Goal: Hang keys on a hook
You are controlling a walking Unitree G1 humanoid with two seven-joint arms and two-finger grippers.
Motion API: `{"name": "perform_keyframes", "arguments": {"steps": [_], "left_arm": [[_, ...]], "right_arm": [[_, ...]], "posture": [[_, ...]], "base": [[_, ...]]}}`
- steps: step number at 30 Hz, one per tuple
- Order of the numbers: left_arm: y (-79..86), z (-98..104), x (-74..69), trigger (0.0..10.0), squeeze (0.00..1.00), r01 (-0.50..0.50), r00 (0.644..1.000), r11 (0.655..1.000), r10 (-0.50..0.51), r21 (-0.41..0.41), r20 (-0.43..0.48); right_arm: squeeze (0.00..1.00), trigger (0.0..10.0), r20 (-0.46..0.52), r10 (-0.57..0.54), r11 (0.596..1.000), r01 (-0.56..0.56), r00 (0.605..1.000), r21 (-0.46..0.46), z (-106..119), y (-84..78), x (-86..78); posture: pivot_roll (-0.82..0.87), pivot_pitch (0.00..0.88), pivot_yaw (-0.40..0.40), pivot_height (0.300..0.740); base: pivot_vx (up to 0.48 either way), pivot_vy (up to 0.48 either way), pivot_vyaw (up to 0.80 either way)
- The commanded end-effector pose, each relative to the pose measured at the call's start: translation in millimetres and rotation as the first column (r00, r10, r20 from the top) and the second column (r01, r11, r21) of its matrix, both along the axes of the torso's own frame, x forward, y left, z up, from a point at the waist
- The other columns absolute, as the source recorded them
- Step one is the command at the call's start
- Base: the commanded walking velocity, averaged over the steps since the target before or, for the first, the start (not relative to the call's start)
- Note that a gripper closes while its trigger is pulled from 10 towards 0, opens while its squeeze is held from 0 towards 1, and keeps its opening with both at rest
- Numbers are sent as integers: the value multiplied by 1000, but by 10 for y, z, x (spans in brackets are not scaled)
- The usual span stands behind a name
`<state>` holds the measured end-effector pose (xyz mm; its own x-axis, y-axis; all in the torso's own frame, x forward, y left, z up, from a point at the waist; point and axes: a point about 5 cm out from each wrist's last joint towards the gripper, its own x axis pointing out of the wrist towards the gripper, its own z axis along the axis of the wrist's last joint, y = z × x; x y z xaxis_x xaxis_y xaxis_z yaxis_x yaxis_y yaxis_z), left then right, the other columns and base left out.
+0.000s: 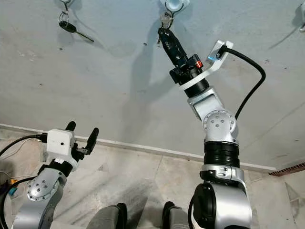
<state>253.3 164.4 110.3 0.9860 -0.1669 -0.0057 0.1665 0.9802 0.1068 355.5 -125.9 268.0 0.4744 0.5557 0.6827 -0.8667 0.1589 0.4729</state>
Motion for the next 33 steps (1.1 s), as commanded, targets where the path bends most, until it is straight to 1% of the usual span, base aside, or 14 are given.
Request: {"name": "perform_keyframes", "arguments": {"steps": [1, 6, 12, 19, 23, 31, 33], "left_arm": [[40, -44, -38, 10000, 0, -8, 1000, 1000, 9, 15, -24], [36, -42, -41, 10000, 0, -9, 1000, 1000, 9, 15, -24], [37, -45, -43, 10000, 0, -10, 1000, 1000, 10, 15, -25], [30, -48, -41, 10000, 0, -7, 1000, 1000, 7, 15, -28], [29, -47, -44, 10000, 0, -6, 1000, 1000, 7, 14, -28], [29, -48, -47, 10000, 0, -5, 1000, 1000, 6, 15, -28], [27, -49, -46, 10000, 0, -4, 1000, 1000, 4, 15, -28]], "right_arm": [[0, 10000, 2, 28, 999, -28, 1000, 42, 47, 26, 9], [0, 10000, -21, 39, 998, -37, 999, 52, 0, 61, 6], [0, 10000, -28, 45, 997, -44, 999, 63, -7, 69, 2], [0, 10000, -54, 41, 994, -36, 998, 99, -8, 23, 26], [0, 10000, -79, 25, 993, -16, 997, 114, -49, 2, 42], [0, 10000, -112, 15, 992, -1, 994, 124, -136, -6, 26], [0, 10000, -111, 6, 995, 5, 994, 102, -153, 2, 18]], "posture": [[178, 263, 87, 740], [179, 264, 86, 740], [179, 265, 88, 740], [177, 266, 87, 740], [178, 266, 87, 740], [177, 267, 91, 740], [177, 266, 91, 740]], "base": [[0, 0, 0], [0, 0, 0], [0, 0, 0], [0, 0, 0], [0, 0, 0], [0, 0, 0], [0, 0, 0]]}}
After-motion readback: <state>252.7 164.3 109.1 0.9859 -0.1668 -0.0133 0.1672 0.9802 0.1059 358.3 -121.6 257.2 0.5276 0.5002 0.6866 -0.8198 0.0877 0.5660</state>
